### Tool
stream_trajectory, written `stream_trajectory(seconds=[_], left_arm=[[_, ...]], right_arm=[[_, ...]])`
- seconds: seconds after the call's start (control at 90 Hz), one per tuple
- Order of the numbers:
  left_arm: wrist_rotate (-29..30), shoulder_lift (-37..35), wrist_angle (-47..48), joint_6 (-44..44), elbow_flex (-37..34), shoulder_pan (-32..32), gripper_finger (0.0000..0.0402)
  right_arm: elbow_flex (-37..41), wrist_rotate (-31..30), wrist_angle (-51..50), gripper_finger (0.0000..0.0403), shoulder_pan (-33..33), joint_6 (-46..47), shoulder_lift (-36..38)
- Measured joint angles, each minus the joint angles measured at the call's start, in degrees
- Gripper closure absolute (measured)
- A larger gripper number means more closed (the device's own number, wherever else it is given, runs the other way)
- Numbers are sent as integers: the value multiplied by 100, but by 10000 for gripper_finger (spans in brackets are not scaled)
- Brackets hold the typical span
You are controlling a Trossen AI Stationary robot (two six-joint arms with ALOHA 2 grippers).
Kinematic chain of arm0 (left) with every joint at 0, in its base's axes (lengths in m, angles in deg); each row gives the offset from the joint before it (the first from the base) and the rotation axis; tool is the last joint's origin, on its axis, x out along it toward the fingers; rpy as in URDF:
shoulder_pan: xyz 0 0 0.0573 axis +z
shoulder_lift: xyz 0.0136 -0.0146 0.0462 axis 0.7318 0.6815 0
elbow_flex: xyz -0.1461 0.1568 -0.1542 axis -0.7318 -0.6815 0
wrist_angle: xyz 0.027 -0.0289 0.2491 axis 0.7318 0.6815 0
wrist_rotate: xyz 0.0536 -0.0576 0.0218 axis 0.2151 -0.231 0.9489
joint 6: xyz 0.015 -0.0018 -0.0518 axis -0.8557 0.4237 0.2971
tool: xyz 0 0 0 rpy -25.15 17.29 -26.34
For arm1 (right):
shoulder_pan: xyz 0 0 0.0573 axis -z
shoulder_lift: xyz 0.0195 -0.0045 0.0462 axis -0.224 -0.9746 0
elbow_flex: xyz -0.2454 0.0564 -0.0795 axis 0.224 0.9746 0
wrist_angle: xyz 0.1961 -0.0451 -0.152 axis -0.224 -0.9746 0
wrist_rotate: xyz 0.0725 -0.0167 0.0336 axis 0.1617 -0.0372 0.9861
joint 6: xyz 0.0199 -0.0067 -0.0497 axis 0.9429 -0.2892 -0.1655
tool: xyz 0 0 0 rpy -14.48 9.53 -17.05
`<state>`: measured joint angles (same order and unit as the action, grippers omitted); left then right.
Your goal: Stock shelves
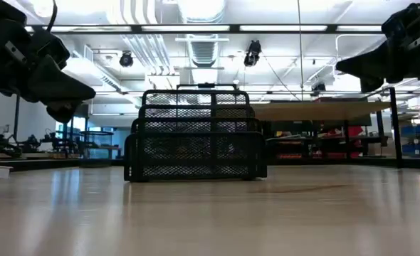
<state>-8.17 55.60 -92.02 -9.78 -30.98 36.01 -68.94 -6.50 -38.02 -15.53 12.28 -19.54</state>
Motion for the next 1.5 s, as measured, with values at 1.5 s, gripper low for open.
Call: stream_trajectory(seconds=[1.5], left_arm=[[0, 1, -33, -2, 0, 0, 395]], right_arm=[[-504, 447, 708, 403, -294, 3019, -1064]])
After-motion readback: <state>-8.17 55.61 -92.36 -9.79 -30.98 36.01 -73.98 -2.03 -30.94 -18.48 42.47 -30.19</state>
